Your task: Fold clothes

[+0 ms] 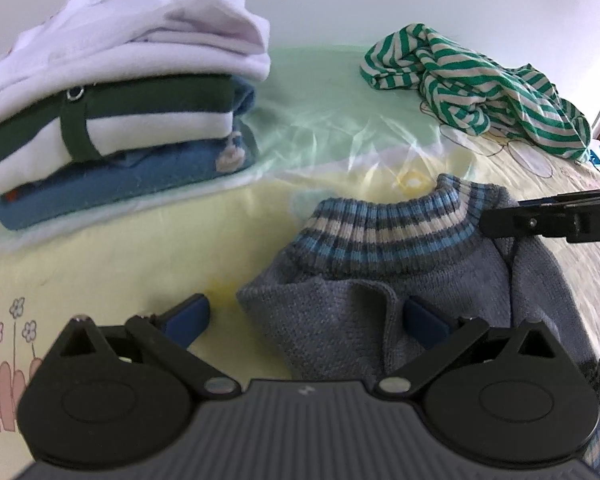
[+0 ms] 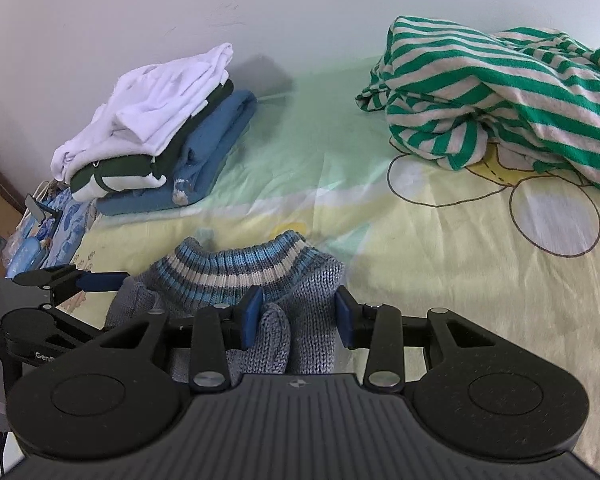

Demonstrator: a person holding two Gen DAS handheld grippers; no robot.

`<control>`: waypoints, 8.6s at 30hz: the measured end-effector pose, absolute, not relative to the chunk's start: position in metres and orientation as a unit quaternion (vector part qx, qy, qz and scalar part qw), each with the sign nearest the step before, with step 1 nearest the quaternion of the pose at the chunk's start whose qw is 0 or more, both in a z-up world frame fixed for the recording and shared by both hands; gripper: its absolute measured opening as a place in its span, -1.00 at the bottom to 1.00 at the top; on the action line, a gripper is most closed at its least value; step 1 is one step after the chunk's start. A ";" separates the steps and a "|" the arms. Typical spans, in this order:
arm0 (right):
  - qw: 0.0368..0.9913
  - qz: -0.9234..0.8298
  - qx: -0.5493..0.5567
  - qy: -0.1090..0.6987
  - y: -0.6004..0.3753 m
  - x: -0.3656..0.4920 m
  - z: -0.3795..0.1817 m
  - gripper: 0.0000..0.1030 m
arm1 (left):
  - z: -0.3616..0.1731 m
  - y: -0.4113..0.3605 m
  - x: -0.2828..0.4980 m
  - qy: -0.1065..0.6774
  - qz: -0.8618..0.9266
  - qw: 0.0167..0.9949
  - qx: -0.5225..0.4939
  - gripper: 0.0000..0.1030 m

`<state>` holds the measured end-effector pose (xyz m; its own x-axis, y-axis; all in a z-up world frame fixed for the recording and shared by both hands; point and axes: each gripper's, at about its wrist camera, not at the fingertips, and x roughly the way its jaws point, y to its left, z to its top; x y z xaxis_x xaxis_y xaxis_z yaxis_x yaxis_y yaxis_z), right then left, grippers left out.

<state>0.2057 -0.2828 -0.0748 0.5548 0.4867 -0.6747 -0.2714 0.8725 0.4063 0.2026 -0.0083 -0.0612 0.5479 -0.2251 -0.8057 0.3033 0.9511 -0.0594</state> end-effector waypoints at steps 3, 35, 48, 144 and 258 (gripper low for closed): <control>0.876 0.214 0.112 0.418 -0.280 0.204 -0.074 -0.42 | -0.061 -0.009 0.203 0.452 -0.149 0.878 0.045 0.99; 0.870 0.223 0.096 0.429 -0.280 0.205 -0.070 -0.49 | -0.056 0.001 0.203 0.424 -0.211 0.880 0.035 0.35; 0.863 0.246 0.139 0.418 -0.285 0.209 -0.075 -0.16 | -0.060 0.004 0.207 0.414 -0.244 0.877 0.004 0.42; 0.899 0.298 0.013 0.321 -0.287 0.084 -0.009 -0.74 | -0.013 -0.017 0.090 0.367 -0.132 0.914 0.116 -0.63; 0.859 0.306 -0.360 0.199 -0.226 -0.030 -0.035 -0.27 | -0.045 -0.034 -0.032 0.185 -0.300 0.781 0.515 -0.33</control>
